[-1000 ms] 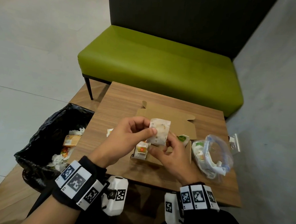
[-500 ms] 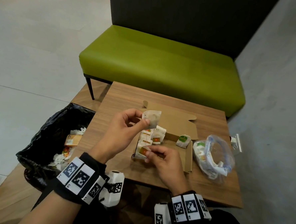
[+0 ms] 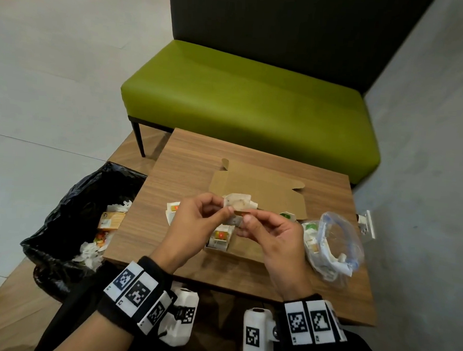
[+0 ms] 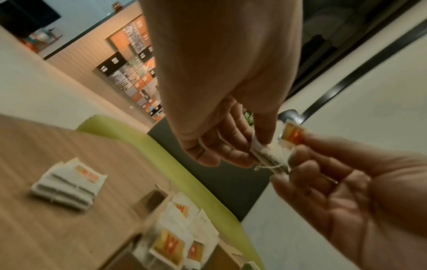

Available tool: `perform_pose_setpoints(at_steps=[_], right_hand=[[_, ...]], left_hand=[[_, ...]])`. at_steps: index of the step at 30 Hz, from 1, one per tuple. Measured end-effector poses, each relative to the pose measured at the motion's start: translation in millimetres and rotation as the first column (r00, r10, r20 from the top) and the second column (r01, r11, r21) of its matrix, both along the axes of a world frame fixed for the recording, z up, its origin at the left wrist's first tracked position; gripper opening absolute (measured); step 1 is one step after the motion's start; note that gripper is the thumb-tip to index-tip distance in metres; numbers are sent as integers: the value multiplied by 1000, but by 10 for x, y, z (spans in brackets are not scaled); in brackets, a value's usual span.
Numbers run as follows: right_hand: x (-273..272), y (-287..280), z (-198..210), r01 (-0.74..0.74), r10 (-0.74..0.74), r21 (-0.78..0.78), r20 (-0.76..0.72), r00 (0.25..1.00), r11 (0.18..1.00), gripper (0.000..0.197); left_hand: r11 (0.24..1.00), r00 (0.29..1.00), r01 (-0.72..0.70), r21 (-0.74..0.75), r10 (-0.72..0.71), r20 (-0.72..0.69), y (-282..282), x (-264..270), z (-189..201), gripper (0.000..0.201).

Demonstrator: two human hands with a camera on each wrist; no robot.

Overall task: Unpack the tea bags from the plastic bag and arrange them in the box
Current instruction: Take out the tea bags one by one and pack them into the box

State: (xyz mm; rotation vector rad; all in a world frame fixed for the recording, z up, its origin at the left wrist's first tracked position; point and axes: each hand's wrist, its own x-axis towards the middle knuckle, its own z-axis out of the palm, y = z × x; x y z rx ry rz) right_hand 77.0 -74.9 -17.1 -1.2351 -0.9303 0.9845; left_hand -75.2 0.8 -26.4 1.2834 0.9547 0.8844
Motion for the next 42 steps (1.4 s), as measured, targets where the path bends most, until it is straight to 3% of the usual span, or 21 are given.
perform_pose_setpoints(at_steps=[6, 10, 17, 21, 26, 30, 33, 35, 39, 42], right_hand=[[15, -32, -13, 22, -34, 46, 263, 964, 999, 16], [16, -17, -14, 79, -76, 8, 345, 936, 997, 22], [42, 41, 55, 143, -108, -77, 350, 931, 987, 34], [74, 59, -15, 178, -117, -150, 345, 931, 973, 39], [126, 93, -126, 128, -38, -295, 293, 955, 947, 9], [160, 181, -209, 90, -7, -350, 231, 973, 932, 8], [301, 290, -335, 170, -71, -373, 266, 961, 912, 12], [421, 367, -462, 240, -93, -407, 349, 933, 881, 14], [500, 484, -712, 218, 33, -514, 435, 900, 830, 14], [470, 548, -812, 203, 105, -564, 465, 879, 800, 11]], left_hand=[[999, 999, 6, -43, -4, 35, -32, 39, -21, 9], [997, 997, 77, -28, -76, 13, -44, 20, -34, 11], [991, 991, 132, -37, -131, 18, -106, 34, -58, 19], [996, 996, 89, -21, -89, 5, -88, 67, -121, 9], [999, 998, 54, -6, -54, -13, -30, 125, -174, 9], [997, 988, 76, 26, -72, -136, 34, 141, -255, 8], [995, 962, -18, 100, 44, -270, 158, 44, -297, 14], [990, 957, -118, 77, 134, -258, 275, -86, -325, 13], [951, 916, -307, 41, 306, -259, 443, -349, -377, 6], [936, 896, -350, 43, 348, -277, 479, -470, -408, 5]])
